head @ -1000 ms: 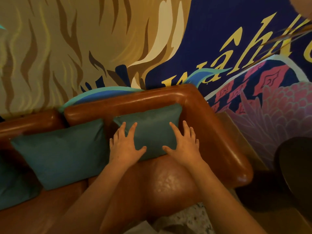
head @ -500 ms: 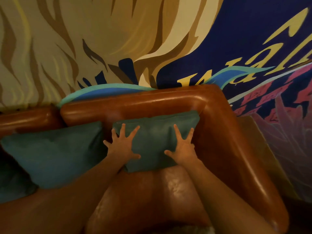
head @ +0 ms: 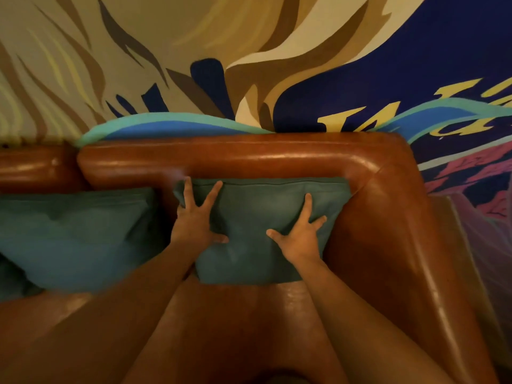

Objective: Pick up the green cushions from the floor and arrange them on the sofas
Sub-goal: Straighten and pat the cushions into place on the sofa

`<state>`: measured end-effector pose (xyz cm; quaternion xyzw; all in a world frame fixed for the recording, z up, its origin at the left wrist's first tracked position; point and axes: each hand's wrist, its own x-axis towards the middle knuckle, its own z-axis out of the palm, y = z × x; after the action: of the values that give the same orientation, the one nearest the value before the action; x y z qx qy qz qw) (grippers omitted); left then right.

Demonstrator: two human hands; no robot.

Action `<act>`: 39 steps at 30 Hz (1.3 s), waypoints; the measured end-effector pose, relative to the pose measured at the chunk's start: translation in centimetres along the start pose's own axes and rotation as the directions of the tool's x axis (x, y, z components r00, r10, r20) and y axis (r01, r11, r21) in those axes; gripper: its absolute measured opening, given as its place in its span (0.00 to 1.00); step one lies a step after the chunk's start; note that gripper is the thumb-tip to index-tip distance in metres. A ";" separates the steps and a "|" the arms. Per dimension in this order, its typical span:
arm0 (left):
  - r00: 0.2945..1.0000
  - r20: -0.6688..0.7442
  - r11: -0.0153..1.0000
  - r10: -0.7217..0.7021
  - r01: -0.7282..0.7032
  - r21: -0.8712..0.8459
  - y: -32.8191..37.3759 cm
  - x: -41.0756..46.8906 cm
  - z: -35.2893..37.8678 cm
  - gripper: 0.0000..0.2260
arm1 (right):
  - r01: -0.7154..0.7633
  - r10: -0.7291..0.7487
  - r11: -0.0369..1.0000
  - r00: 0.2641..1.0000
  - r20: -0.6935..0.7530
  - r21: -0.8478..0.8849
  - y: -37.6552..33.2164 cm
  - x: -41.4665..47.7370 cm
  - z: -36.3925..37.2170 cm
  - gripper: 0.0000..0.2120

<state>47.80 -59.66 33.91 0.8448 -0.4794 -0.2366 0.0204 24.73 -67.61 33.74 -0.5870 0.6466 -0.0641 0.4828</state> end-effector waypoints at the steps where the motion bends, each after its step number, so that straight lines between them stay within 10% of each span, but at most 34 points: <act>1: 0.999 -0.022 0.999 -0.024 0.023 -0.042 -0.2 -0.2 -0.2 0.68 | 0.010 -0.010 1.000 1.000 -0.002 0.010 0.2 -0.3 -0.2 0.66; 10: 0.947 -0.024 0.714 -0.322 0.226 -0.662 -2.0 -5.0 3.2 0.73 | -0.158 0.192 0.951 0.976 -0.107 0.265 7.1 -1.3 -1.6 0.71; 19: 0.945 -0.024 0.634 -0.327 0.201 -0.747 -2.6 -1.6 4.8 0.71 | -0.072 0.109 0.891 0.992 -0.058 0.447 10.0 4.1 1.3 0.69; 22: 0.913 -0.060 0.467 -0.403 0.148 -0.872 -3.7 -3.8 7.4 0.68 | -0.100 0.140 0.885 0.989 -0.055 0.455 9.2 1.7 0.2 0.65; 29: 0.901 0.254 0.254 -0.352 0.353 -0.901 -4.9 -3.5 11.1 0.47 | -0.175 0.170 0.869 0.984 0.054 0.462 12.2 1.0 1.8 0.65; 36: 0.873 0.347 0.080 -0.342 0.395 -0.915 -3.7 -2.3 10.7 0.49 | -0.183 0.154 0.837 0.983 0.101 0.515 11.4 2.7 2.9 0.60; 39: 0.915 0.230 0.183 -0.330 0.301 -0.936 -3.9 -4.7 11.3 0.47 | -0.127 0.120 0.834 0.992 0.048 0.536 12.9 1.6 2.7 0.57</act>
<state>44.19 -51.57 24.67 0.7387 -0.0518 -0.4661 0.4841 17.90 -63.77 23.07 -0.3854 0.6362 -0.2078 0.6352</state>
